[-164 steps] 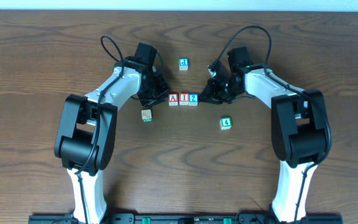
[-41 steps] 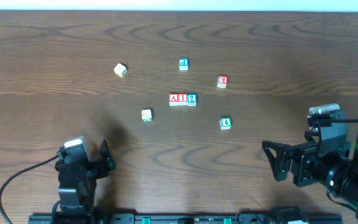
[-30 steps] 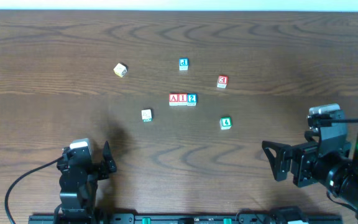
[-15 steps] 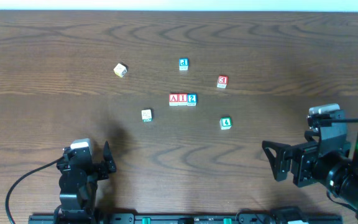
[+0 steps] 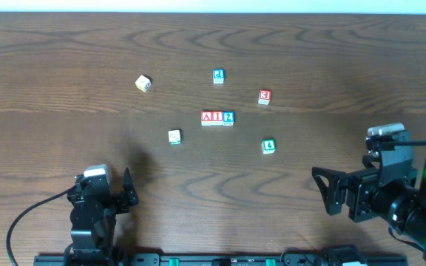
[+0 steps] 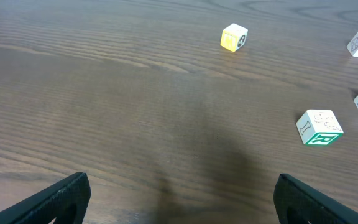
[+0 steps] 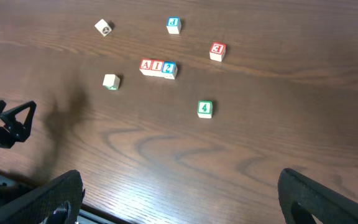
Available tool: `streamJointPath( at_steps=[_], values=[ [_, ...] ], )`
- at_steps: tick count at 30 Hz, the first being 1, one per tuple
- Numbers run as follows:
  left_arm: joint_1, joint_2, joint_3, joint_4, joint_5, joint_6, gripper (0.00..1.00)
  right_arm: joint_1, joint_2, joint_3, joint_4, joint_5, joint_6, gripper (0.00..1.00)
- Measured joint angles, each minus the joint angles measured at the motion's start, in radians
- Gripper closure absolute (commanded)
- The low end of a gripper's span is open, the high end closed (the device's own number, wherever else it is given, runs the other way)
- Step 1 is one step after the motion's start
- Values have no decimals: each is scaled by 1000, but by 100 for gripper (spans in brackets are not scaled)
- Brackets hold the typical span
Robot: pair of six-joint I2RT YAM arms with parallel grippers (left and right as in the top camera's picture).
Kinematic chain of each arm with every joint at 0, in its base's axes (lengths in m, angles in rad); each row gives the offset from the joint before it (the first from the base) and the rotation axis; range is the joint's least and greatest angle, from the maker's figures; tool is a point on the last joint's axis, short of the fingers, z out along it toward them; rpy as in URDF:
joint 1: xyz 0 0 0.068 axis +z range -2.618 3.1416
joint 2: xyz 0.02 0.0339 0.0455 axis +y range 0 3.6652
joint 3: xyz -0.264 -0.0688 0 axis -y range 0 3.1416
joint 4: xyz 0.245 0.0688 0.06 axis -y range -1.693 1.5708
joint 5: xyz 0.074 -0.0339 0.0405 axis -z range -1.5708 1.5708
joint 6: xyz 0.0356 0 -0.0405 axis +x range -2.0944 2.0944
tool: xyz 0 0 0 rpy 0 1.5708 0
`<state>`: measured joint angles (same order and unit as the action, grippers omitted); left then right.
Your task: Spell out Ai2
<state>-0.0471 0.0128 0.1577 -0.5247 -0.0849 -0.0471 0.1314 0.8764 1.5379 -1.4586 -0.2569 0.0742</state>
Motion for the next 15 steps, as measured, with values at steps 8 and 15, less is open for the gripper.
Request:
streamJointPath(
  at_steps=[8, 15],
  values=[
    [0, 0, 0, 0, 0, 0, 4, 0, 0, 0, 1, 2, -5, 1],
    [0, 0, 0, 1, 0, 0, 5, 0, -85, -117, 217, 76, -143, 1]
  ],
)
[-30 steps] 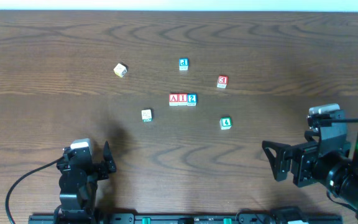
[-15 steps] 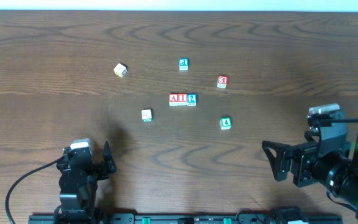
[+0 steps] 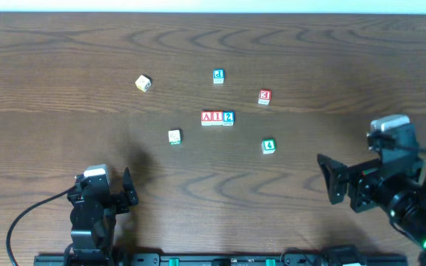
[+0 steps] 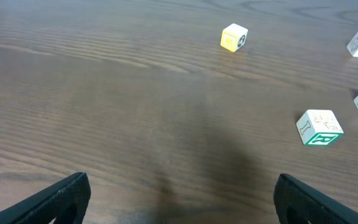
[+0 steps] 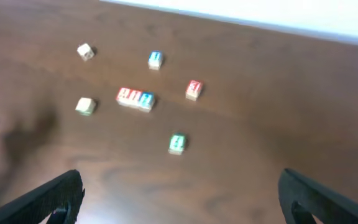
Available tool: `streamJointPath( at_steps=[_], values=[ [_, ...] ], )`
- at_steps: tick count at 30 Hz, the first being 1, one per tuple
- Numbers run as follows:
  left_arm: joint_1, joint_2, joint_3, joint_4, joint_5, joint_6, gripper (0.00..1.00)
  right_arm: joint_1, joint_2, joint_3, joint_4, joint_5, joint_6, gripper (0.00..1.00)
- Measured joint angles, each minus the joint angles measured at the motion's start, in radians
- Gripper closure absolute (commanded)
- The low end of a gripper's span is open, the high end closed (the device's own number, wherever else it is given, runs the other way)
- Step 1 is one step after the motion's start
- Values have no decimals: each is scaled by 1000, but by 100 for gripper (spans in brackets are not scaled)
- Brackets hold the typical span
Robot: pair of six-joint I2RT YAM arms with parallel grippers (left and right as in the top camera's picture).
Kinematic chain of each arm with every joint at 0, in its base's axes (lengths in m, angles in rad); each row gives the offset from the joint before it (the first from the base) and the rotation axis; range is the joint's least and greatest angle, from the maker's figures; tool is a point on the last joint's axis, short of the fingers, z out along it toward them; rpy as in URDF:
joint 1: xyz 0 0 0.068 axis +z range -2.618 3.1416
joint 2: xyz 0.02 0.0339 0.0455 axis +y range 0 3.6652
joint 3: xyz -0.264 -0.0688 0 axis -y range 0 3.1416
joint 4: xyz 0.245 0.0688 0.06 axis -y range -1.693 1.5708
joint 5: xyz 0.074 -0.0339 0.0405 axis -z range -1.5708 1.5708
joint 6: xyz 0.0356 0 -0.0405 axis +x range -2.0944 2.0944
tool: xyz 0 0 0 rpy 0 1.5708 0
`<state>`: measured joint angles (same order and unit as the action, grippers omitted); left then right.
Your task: Spell out Ai2
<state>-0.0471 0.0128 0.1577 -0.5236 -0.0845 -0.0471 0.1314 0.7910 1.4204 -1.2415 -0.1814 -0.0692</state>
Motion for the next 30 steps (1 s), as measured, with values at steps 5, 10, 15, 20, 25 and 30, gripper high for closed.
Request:
streamJointPath(
  at_steps=[5, 10, 15, 20, 25, 30],
  values=[
    [0, 0, 0, 0, 2, 0, 5, 0, -259, -278, 179, 15, -146, 1],
    [0, 0, 0, 0, 3, 0, 5, -24, -485, -569, 254, 20, -205, 1],
    [0, -1, 0, 0, 3, 0, 5, -57, -643, -798, 283, 18, -222, 1],
    [0, -2, 0, 0, 3, 0, 5, -62, -766, -976, 334, 8, -224, 1],
    [0, -2, 0, 0, 3, 0, 5, -62, -776, -1081, 357, 0, -200, 1],
    [0, -2, 0, 0, 3, 0, 5, -62, -776, -1160, 362, -2, -147, 1]
  ],
)
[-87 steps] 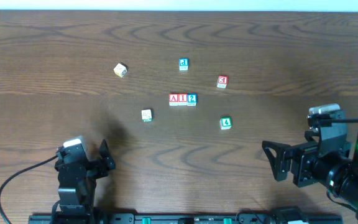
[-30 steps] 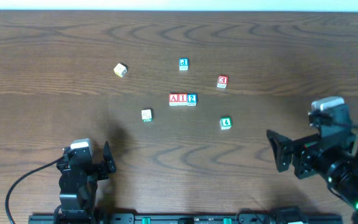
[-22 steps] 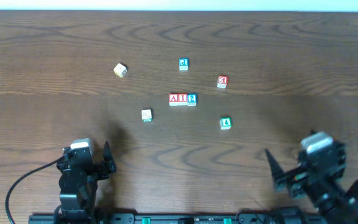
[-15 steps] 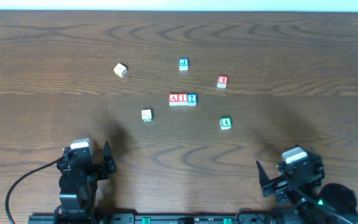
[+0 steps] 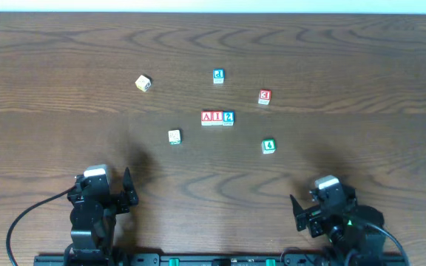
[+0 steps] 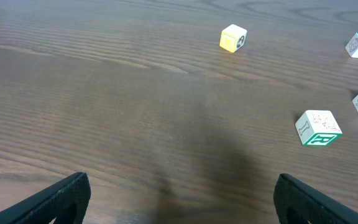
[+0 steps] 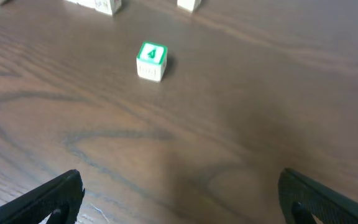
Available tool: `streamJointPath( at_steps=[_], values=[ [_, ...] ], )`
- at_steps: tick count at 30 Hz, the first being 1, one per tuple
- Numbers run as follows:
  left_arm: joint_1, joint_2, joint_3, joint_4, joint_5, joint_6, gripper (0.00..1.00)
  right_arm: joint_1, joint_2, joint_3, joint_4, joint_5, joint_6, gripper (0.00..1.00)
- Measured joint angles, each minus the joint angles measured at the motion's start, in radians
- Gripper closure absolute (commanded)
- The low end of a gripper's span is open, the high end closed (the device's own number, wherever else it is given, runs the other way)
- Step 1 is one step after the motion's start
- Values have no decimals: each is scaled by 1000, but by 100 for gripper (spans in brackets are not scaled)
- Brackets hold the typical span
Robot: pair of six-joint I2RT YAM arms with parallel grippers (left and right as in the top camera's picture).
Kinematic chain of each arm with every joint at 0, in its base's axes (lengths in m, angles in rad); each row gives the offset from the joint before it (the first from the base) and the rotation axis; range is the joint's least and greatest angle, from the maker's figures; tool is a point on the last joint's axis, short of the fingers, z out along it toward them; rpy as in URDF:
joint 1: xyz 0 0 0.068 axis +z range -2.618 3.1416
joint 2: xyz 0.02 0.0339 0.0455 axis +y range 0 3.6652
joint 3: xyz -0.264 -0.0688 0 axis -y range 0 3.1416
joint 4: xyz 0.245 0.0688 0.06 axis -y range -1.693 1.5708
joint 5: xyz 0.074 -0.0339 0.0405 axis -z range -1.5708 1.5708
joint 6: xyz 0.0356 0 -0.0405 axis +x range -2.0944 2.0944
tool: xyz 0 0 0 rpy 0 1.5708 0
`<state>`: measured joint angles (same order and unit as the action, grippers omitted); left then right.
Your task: Spell out Ai2
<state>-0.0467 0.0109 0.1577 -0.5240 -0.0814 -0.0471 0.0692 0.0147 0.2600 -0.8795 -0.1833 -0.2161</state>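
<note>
Three blocks stand side by side mid-table: a red A [image 5: 206,117], a red I [image 5: 217,117] and a blue 2 [image 5: 228,117], touching and reading "AI2". My left gripper [image 5: 129,189] rests at the front left, open and empty, its fingers [image 6: 67,194] wide apart over bare wood. At the front right my right gripper [image 5: 299,214] is low over the table, also open and empty [image 7: 180,199]. The row's blocks are cut off at the top edge of the right wrist view [image 7: 107,5].
Loose blocks lie around the row: yellow [image 5: 143,83], blue [image 5: 218,75], red 3 [image 5: 264,96], white-and-green [image 5: 174,137] and green 4 [image 5: 268,146]. The green 4 [image 7: 151,60] lies ahead of my right gripper, the white-and-green one [image 6: 319,127] ahead-right of my left.
My right arm has gone from the right side of the table to the front right edge, low over the wood. The left arm and all blocks are where they were.
The A, I and 2 blocks stood in a row at every moment. My right arm was raised at the right side, open, then a little further right, and now sits low at the front edge. The left arm stayed still.
</note>
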Motion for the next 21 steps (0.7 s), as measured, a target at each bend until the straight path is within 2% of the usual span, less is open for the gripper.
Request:
streamJointPath(
  at_steps=[6, 21],
  values=[
    [0, 0, 0, 0, 0, 0, 4, 0, 0, -44, 25, 0, 50, 1],
    [0, 0, 0, 0, 0, 0, 5, 0, 0, -46, 27, 0, 56, 1]
  ],
)
